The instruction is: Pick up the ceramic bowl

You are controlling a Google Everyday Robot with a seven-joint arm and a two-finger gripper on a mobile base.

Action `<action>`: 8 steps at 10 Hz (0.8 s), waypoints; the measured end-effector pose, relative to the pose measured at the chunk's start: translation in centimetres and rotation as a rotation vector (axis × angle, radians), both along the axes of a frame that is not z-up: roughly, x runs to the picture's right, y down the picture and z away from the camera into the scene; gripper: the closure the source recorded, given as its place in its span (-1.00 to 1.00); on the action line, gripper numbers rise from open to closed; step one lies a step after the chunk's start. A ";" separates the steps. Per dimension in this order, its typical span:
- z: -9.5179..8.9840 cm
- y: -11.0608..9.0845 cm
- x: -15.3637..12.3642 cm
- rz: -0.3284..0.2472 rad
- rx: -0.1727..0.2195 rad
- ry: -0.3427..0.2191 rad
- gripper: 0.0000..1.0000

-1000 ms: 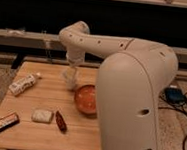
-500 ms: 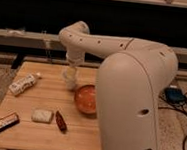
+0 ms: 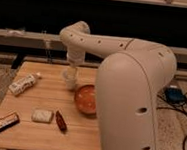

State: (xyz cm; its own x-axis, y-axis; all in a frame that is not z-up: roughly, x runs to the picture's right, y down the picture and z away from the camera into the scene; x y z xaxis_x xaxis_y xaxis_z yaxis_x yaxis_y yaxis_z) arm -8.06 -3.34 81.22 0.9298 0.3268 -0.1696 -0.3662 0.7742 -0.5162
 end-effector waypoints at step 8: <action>6.6 8.2 7.9 0.134 -0.104 0.065 -0.60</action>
State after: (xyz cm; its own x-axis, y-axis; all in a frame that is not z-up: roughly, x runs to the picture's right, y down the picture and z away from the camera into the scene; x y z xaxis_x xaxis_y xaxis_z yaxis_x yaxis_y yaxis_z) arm -0.12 4.90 87.83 0.8652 0.4244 -0.2670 -0.4975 0.6598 -0.5631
